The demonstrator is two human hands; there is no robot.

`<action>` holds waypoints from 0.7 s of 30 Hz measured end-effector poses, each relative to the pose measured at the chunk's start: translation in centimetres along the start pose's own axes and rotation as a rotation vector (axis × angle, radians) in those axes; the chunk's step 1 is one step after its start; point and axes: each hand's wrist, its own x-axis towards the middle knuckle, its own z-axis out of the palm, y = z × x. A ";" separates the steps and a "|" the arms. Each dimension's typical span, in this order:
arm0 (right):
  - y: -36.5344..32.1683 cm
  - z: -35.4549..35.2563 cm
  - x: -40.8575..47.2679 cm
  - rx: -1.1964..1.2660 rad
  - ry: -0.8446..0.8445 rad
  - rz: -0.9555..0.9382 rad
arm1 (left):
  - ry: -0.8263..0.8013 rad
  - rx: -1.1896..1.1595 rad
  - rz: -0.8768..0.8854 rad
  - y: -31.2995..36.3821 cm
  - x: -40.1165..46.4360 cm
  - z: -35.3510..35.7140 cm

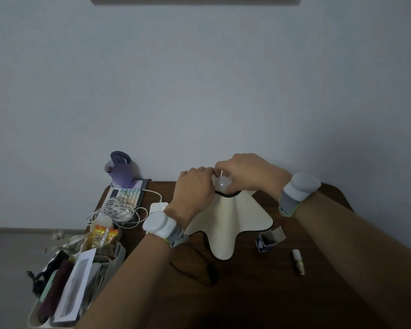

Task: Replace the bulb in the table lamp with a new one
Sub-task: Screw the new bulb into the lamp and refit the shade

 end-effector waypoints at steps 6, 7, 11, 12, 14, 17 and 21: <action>-0.3 -0.1 0.3 -0.012 -0.029 -0.017 | 0.029 -0.031 -0.008 0.0 -0.1 0.1; -0.3 -0.1 0.3 -0.011 -0.031 -0.019 | 0.034 -0.042 -0.010 0.1 -0.1 0.1; -0.3 -0.4 0.4 0.008 -0.025 -0.025 | 0.045 -0.058 -0.011 0.0 0.0 0.3; -0.2 -0.4 0.5 0.014 -0.032 -0.023 | 0.047 -0.055 -0.010 0.0 0.0 0.3; -0.1 -0.5 0.6 0.017 -0.060 -0.024 | 0.052 -0.063 -0.020 0.0 0.0 0.3; 0.1 -0.7 0.8 0.000 -0.092 -0.046 | 0.055 -0.093 -0.028 -0.2 0.0 0.4; 0.0 -1.0 1.3 -0.052 -0.126 -0.059 | 0.038 -0.151 -0.054 -0.2 0.1 0.5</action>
